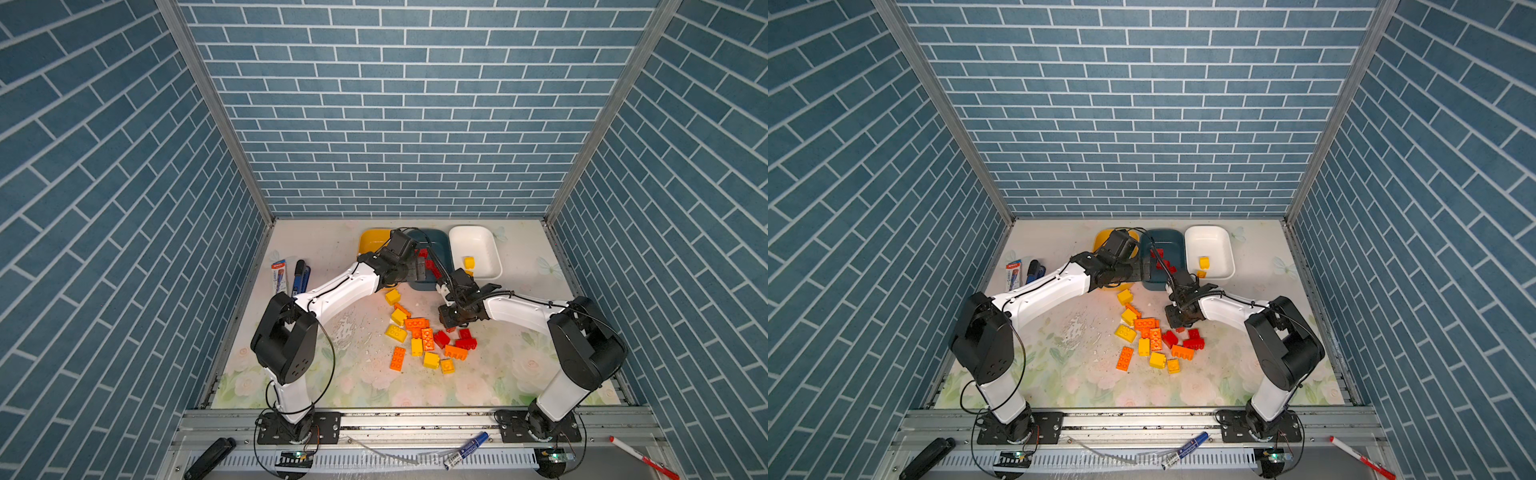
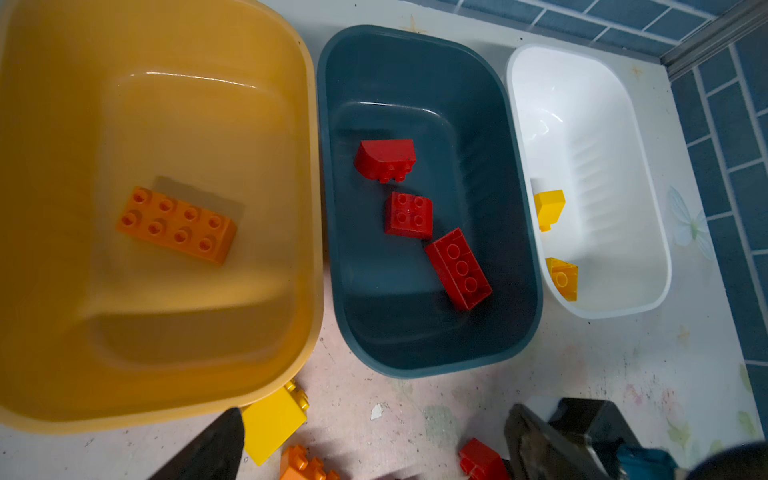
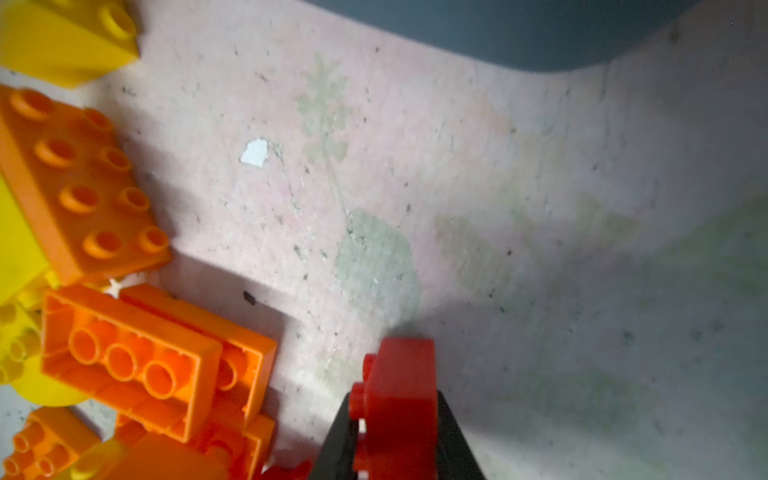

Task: Sort the legos into containers by color
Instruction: 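Carry the red brick over the teal tub and release it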

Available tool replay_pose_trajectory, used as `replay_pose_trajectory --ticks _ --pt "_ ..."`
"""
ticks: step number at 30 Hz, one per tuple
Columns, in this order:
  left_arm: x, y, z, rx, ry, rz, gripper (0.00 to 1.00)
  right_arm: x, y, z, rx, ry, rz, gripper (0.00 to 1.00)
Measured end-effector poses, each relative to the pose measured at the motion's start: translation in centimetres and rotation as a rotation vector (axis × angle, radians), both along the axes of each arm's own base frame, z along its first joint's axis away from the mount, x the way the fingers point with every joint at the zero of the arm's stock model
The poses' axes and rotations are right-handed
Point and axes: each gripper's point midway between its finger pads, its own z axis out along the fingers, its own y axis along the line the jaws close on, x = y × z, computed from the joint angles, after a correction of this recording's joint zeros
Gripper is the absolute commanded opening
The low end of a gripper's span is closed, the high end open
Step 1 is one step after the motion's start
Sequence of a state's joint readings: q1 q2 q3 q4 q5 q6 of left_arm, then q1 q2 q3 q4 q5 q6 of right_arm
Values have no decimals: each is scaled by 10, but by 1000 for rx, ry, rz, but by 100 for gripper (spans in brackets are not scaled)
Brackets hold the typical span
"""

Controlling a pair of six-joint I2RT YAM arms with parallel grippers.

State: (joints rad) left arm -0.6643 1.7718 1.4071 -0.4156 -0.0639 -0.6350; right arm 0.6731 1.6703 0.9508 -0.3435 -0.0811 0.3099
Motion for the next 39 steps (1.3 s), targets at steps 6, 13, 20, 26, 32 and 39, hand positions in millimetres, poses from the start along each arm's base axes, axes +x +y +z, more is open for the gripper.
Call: replay_pose_trajectory --ticks 6,13,20,26,32,39 --pt "-2 11 3 -35 -8 52 99 16 6 49 125 -183 -33 15" --pt "0 21 10 -100 -16 87 99 47 15 90 254 -332 -104 16" --pt "0 27 13 -112 -15 99 99 82 10 96 350 -327 -206 16" --pt "-1 34 17 -117 -16 109 99 115 18 104 380 -284 -224 17" --pt "-1 41 17 -114 -9 120 99 145 40 114 391 -276 -192 17" --pt "-11 49 7 -70 30 119 99 178 68 102 405 -233 -162 22"
